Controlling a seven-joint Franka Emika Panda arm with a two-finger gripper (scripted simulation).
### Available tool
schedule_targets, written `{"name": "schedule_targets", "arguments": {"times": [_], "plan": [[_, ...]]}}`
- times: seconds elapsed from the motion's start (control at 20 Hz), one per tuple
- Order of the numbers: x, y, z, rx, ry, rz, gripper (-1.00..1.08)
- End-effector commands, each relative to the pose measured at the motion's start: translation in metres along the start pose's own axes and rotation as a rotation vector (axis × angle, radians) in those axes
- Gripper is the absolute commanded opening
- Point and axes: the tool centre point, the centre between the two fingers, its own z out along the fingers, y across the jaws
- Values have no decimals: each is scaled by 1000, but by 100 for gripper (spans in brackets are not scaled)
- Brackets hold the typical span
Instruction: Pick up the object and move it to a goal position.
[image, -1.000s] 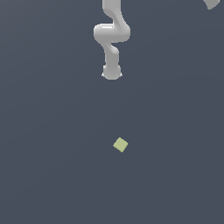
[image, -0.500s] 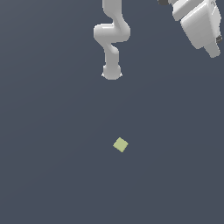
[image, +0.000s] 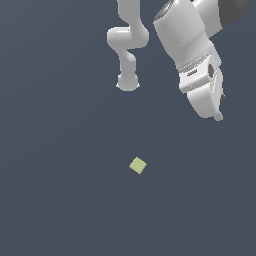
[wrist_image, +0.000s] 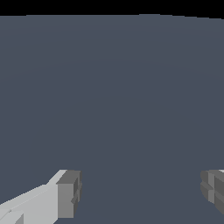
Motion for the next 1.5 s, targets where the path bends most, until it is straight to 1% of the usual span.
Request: {"name": "schedule_targets", "arguments": {"times": [0.0, 0.2, 0.45, 0.7, 0.9, 1.05, 1.15, 1.3, 1.45], "plan": [[-30, 15, 20, 11, -1, -11, 108], [-84, 40, 47, 27, 2, -19, 108], [-161, 70, 72, 39, 16, -18, 108], [-241, 95, 85, 38, 38, -8, 108], [-294, 107, 88, 30, 56, 1, 108], [-324, 113, 88, 23, 67, 7, 108], [-340, 116, 87, 19, 72, 10, 108], [-357, 119, 86, 13, 79, 14, 108], [-367, 120, 86, 10, 82, 16, 108]]}}
